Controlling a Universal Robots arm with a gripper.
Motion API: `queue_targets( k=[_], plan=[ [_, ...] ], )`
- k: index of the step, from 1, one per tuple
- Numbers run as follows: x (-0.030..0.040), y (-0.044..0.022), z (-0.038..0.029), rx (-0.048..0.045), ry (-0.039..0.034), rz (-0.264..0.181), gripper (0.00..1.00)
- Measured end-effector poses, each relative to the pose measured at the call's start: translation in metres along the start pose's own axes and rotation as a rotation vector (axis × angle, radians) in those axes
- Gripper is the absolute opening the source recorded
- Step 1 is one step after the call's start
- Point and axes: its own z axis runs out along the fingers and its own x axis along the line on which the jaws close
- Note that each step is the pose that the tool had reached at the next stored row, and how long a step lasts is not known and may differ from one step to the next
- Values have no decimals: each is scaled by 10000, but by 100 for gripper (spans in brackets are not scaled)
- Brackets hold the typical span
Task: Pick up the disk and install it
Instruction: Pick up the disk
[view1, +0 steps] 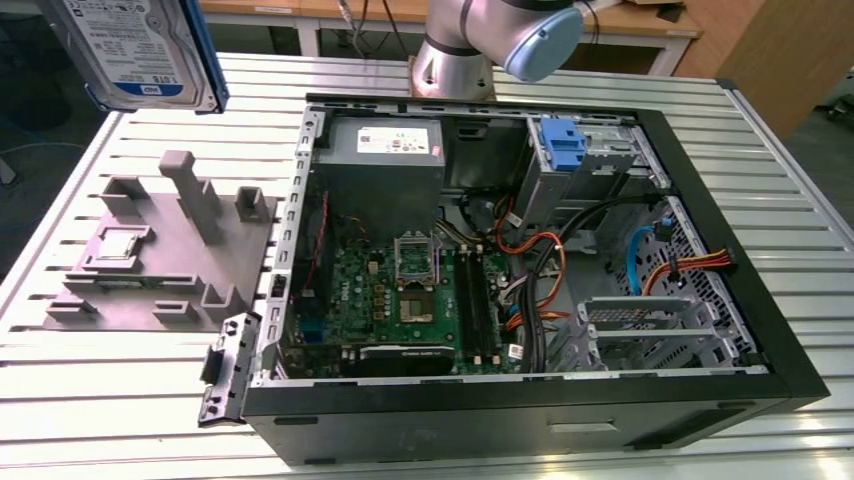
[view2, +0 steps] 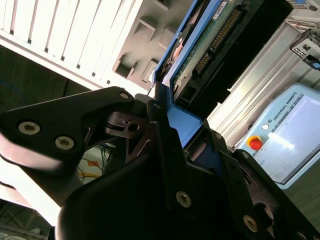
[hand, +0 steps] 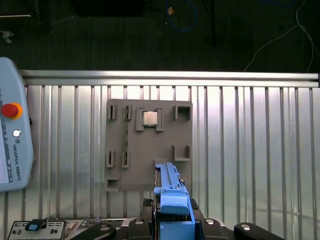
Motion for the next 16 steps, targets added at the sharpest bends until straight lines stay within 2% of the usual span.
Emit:
queue_targets(
  k=[16],
  plan=[
    [-1,-75,-2,0,0,0,37]
  ],
)
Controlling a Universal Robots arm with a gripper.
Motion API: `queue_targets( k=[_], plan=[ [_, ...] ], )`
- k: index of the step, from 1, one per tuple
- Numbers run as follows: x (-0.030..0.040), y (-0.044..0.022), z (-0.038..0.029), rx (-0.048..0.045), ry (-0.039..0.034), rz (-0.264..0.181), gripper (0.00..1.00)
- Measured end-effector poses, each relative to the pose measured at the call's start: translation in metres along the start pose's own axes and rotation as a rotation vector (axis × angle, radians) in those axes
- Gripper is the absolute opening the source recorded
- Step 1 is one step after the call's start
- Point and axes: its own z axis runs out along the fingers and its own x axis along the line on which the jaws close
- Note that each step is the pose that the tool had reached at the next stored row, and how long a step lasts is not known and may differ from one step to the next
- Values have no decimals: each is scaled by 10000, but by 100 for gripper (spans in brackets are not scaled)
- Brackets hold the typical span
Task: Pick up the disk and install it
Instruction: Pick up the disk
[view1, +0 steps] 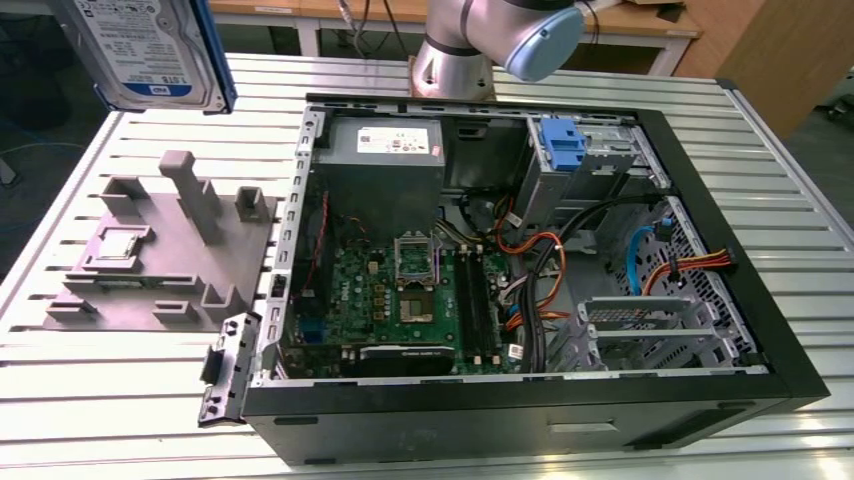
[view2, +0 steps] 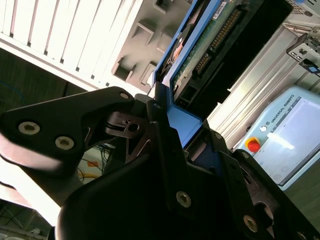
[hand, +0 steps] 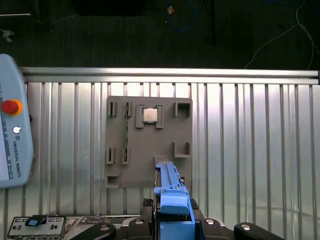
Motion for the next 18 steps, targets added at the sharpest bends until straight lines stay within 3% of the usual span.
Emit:
queue_targets(
  k=[10,18],
  plan=[
    [7,-66,-1,0,0,0,37],
    [166,-70,-2,0,0,0,37]
  ],
)
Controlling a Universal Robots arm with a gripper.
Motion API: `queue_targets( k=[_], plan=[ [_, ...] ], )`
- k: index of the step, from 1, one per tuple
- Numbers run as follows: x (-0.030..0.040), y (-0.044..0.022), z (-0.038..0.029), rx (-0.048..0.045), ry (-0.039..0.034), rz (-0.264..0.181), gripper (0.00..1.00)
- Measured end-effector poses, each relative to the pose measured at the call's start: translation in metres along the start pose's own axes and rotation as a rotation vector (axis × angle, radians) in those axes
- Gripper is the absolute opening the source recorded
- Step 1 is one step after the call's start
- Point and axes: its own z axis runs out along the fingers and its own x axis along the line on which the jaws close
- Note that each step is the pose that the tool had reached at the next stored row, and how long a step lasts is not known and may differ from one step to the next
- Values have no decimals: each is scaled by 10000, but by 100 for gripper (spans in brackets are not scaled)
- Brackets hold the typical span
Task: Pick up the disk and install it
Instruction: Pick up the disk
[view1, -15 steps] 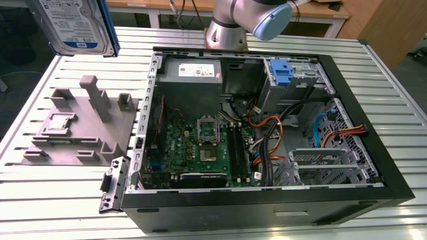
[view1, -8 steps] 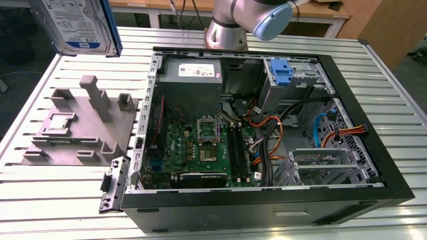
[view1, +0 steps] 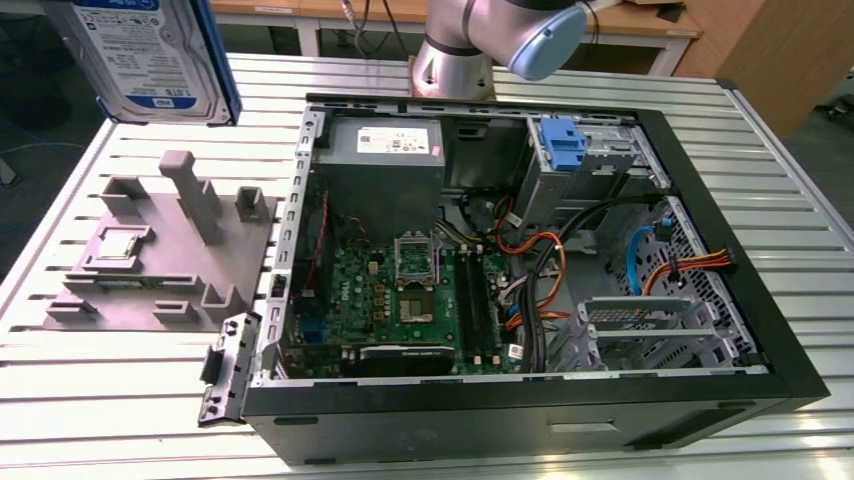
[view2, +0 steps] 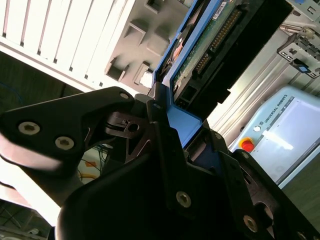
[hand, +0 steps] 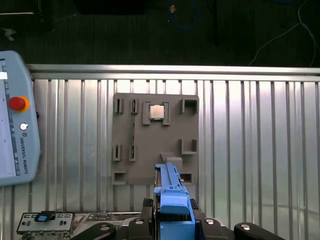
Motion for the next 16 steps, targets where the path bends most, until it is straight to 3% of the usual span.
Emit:
queue_targets(
  k=[5,16],
  plan=[
    [15,-42,0,-1,0,1,37],
    [11,-255,-6,-22,0,1,37]
  ],
)
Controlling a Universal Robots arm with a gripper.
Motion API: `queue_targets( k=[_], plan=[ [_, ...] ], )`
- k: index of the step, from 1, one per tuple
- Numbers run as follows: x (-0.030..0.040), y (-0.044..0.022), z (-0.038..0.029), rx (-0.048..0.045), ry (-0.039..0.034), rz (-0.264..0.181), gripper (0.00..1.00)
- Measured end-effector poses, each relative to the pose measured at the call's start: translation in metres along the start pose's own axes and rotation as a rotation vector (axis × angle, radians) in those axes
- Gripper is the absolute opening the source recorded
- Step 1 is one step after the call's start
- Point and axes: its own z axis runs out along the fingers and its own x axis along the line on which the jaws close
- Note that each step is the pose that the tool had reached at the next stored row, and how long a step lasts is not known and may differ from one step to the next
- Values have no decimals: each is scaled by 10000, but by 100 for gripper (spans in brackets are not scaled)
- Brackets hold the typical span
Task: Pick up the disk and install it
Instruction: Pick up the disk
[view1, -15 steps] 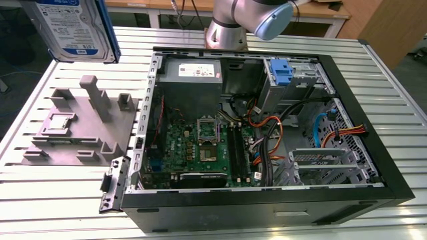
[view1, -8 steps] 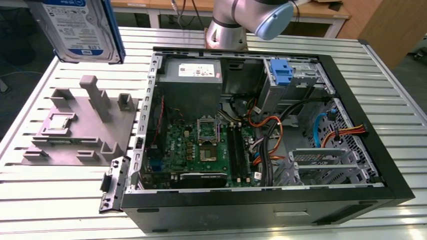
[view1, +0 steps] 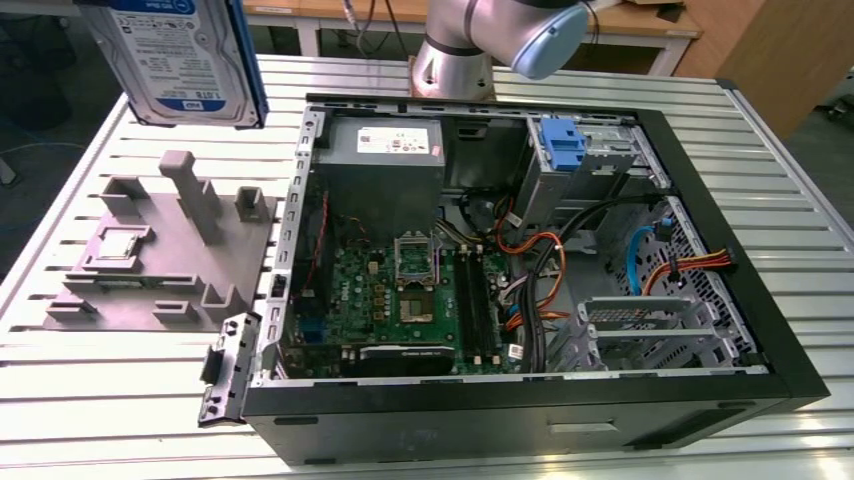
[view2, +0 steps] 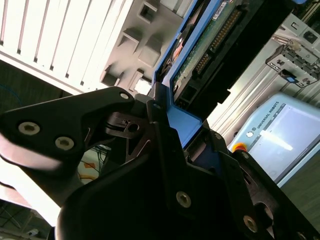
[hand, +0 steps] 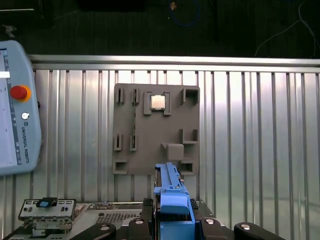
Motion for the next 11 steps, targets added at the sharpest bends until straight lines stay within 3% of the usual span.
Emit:
queue_targets(
  k=[11],
  plan=[
    [-1,-51,-1,-1,-1,0,37]
  ],
)
